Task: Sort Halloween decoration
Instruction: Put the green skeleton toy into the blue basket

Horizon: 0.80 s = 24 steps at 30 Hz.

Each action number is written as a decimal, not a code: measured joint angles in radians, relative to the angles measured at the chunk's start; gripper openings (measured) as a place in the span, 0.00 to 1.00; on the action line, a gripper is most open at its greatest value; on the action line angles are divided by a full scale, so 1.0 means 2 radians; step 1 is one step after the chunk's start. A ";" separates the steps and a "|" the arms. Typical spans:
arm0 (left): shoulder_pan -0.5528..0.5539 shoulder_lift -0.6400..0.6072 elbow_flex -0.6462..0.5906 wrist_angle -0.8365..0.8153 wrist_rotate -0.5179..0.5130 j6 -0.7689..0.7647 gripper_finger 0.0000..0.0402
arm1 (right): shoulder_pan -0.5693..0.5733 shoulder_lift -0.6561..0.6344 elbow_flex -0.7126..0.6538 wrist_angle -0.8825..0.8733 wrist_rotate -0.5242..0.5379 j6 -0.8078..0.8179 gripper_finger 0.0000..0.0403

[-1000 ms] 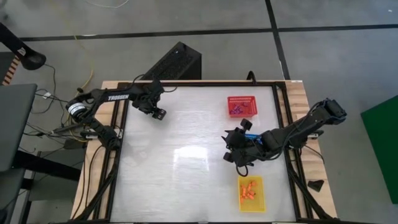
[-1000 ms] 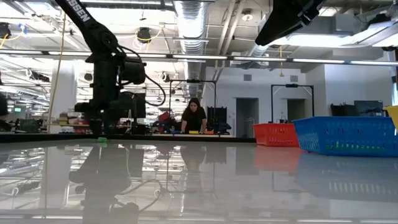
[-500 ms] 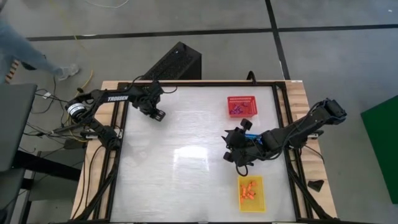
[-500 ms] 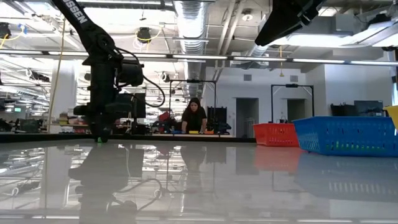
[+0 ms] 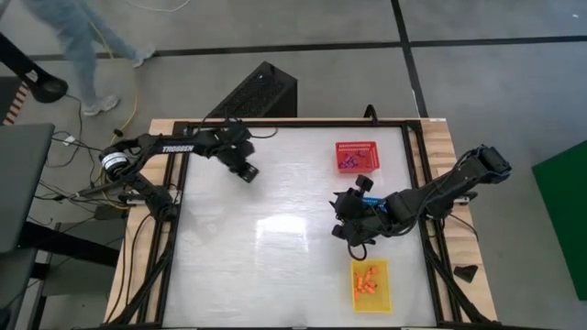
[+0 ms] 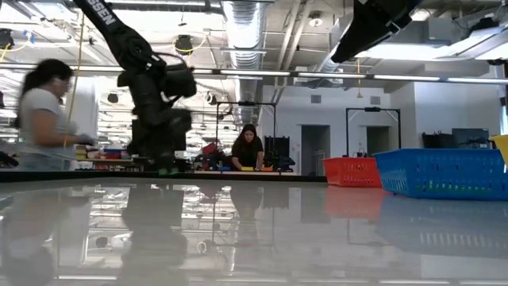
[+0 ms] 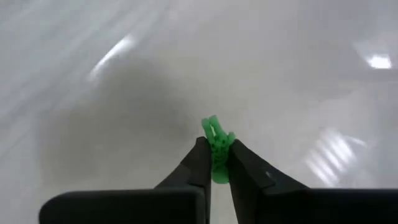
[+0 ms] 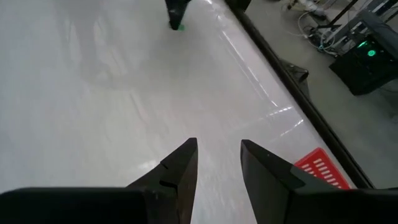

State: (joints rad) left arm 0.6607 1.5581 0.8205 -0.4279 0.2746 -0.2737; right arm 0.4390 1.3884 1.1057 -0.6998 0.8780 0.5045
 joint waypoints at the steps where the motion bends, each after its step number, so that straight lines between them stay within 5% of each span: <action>1: -0.013 0.000 0.000 0.026 0.018 -0.001 0.05 | 0.001 0.000 0.000 -0.005 -0.006 0.000 0.38; 6: -0.109 0.000 -0.008 0.217 0.045 -0.040 0.05 | 0.011 -0.002 0.000 -0.019 -0.054 0.000 0.38; 12: -0.234 0.021 -0.010 0.420 -0.013 -0.020 0.05 | 0.030 -0.002 0.003 -0.026 -0.072 0.000 0.38; 17: -0.295 0.108 0.014 0.556 -0.103 -0.033 0.05 | 0.047 -0.002 0.029 -0.022 -0.070 -0.003 0.38; 24: -0.307 0.258 0.144 0.627 -0.075 -0.051 0.06 | 0.080 -0.002 0.048 -0.002 -0.045 -0.025 0.38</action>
State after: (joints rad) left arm 0.0458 2.0742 1.1077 0.8260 0.1246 -0.3759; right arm 0.5994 1.3838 1.2011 -0.7029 0.7877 0.4549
